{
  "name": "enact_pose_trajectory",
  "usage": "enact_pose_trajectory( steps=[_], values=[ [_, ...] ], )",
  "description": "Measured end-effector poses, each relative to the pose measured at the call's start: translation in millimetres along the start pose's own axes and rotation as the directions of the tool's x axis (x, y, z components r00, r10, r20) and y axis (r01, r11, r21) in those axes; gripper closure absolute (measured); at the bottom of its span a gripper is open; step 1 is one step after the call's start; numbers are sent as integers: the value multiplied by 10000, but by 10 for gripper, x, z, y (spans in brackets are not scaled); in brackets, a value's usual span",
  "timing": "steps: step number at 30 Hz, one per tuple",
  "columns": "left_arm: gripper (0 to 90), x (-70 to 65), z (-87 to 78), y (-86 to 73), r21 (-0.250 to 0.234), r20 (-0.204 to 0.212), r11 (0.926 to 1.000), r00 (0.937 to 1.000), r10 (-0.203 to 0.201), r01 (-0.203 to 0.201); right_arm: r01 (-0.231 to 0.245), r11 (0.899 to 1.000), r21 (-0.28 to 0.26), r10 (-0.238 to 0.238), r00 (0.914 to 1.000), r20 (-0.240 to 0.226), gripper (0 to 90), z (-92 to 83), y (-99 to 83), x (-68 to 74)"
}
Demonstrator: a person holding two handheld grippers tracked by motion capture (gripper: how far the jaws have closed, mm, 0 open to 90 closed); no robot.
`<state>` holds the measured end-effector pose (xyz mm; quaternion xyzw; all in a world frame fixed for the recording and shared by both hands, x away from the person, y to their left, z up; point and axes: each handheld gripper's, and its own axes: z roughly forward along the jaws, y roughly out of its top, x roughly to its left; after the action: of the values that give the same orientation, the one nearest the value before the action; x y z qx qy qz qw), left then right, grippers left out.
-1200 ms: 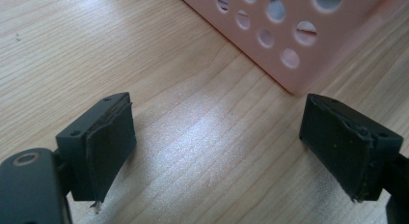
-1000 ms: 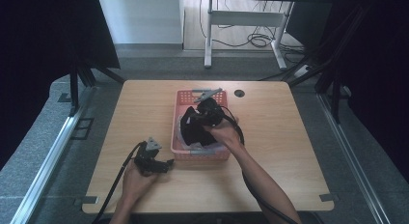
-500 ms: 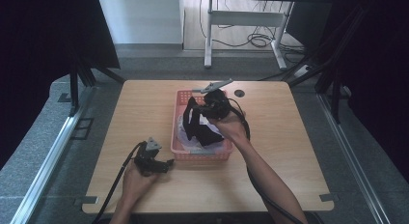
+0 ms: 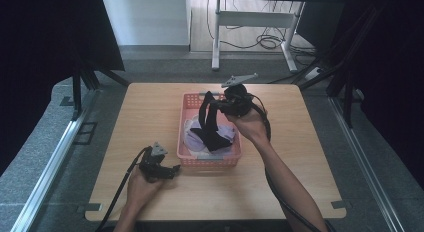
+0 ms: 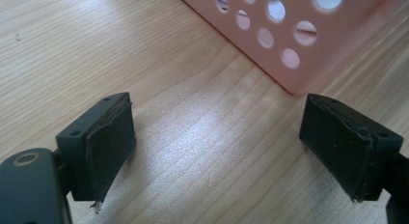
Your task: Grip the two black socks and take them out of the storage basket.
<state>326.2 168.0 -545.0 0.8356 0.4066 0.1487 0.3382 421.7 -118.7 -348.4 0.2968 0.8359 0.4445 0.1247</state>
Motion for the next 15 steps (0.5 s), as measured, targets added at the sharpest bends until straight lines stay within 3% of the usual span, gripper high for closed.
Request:
enact_pose_trajectory(
  steps=[15],
  values=[
    [122,0,-1,1,14,1,10000,10000,19,-19,-576,9979,-292,603,9930,1011,900,-416,-122,-301]
  ],
)
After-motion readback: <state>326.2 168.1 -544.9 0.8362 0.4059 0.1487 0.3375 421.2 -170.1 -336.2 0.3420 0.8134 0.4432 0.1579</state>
